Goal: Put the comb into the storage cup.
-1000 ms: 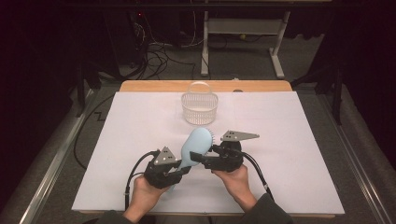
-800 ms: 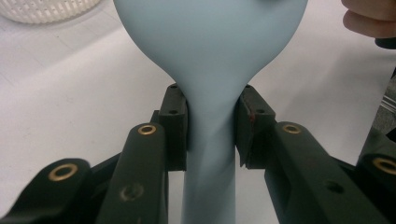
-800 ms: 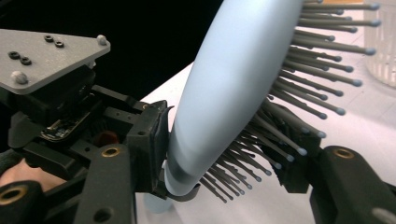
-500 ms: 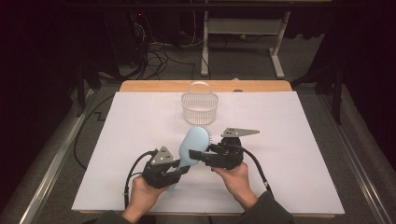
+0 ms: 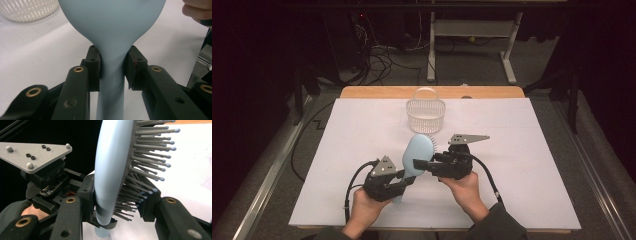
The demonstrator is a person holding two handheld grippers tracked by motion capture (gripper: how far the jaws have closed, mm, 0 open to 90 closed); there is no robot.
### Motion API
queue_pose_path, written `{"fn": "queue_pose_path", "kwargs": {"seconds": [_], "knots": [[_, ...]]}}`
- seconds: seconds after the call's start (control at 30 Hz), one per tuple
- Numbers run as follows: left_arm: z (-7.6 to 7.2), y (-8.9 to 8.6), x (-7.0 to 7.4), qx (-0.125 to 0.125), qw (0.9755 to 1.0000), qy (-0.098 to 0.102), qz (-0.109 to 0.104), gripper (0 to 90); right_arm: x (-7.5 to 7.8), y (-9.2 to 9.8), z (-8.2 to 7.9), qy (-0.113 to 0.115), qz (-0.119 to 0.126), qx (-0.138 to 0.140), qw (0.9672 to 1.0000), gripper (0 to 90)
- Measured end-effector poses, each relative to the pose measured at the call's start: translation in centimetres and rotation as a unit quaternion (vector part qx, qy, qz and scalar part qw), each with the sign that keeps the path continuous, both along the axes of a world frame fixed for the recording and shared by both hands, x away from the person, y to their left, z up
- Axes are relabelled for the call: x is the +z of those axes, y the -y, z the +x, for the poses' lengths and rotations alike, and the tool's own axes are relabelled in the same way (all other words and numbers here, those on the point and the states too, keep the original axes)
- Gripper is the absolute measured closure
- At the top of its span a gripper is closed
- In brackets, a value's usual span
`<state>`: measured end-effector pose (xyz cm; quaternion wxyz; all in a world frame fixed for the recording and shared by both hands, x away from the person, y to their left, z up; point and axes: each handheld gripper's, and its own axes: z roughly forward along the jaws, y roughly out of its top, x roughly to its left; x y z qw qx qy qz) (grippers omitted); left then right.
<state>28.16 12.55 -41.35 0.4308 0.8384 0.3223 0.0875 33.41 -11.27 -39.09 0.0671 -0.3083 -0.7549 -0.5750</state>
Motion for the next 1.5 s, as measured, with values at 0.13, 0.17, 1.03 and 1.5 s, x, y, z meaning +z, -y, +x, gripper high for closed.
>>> {"fn": "queue_pose_path", "kwargs": {"seconds": [0.13, 0.17, 1.03, 1.5], "knots": [[0.0, -0.2, 0.0, -0.001, 1.0000, 0.001, -0.006, 66.6, 0.4, -0.2, 0.0, 0.003, -0.007, 0.004, 1.0000, 57.0], [0.0, -0.2, 0.0, -0.001, 1.0000, 0.002, -0.008, 66.6, 0.4, -0.2, 0.0, 0.005, -0.009, 0.004, 0.9999, 57.1], [0.3, -0.2, -0.4, 0.004, 0.9999, 0.005, -0.015, 32.6, 0.9, 0.3, 0.3, 0.001, -0.012, 0.005, 0.9999, 57.1], [0.2, -0.5, -0.3, 0.009, 0.9997, 0.017, -0.017, 26.3, 1.7, 1.1, 0.3, 0.007, -0.023, 0.001, 0.9997, 57.0]]}}
